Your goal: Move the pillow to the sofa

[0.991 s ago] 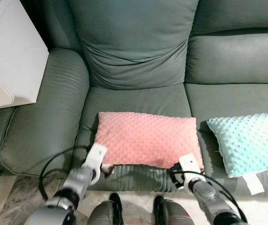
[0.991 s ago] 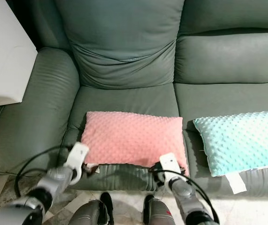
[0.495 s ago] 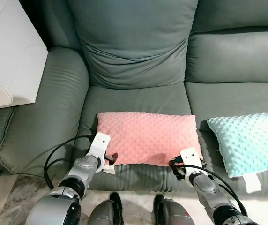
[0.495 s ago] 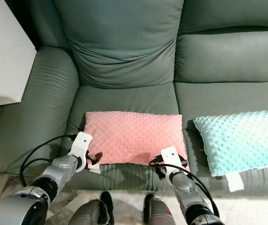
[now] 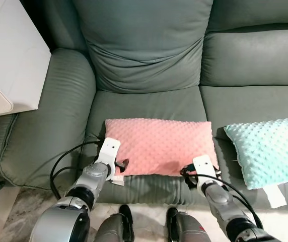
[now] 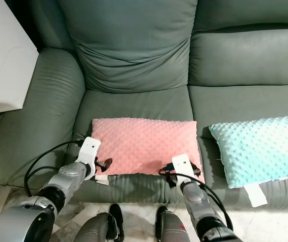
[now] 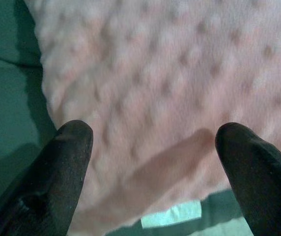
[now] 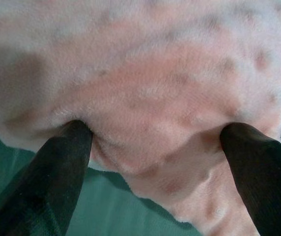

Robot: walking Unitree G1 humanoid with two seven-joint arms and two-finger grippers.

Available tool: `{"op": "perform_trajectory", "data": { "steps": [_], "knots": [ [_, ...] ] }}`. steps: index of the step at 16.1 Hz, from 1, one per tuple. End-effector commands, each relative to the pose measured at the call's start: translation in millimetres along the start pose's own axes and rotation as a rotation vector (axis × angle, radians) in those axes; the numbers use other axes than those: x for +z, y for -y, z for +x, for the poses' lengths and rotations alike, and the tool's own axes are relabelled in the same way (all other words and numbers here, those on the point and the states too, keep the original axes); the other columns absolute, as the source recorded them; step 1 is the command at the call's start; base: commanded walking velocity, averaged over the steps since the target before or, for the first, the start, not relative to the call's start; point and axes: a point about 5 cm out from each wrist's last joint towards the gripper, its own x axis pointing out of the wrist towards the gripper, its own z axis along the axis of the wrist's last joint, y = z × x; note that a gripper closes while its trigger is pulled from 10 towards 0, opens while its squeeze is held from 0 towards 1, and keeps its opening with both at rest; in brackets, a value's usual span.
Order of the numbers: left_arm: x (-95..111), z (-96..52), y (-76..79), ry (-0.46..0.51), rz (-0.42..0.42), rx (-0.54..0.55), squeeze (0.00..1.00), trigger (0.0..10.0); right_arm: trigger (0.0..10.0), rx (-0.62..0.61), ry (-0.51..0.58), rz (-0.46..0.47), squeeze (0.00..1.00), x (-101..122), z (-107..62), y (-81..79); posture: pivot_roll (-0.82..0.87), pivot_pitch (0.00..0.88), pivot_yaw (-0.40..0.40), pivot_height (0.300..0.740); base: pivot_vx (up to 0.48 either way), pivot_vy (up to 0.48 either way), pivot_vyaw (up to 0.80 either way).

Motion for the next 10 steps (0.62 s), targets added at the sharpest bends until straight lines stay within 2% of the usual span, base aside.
{"op": "perform_trajectory", "data": {
  "steps": [1, 5, 10],
  "knots": [
    [-7.3, 0.0, 2.5, -0.029, -0.022, 0.004, 0.00, 10.0, 10.0, 0.014, -0.014, -0.001, 0.00, -3.7, -0.8, -8.5, -0.01, 0.346, 0.112, 0.740, 0.000, 0.000, 0.00],
    [3.3, 2.1, 7.6, -0.003, -0.010, 0.001, 0.00, 10.0, 10.0, 0.011, 0.013, -0.012, 0.00, 7.8, 3.5, -9.7, -0.01, 0.351, 0.111, 0.740, 0.000, 0.000, 0.00],
    [8.9, 1.6, 1.5, 0.018, -0.011, 0.015, 0.00, 10.0, 10.0, 0.040, 0.041, 0.017, 0.00, 10.0, 2.8, -16.9, -0.01, 0.352, 0.112, 0.740, 0.000, 0.000, 0.00]
  ]
}}
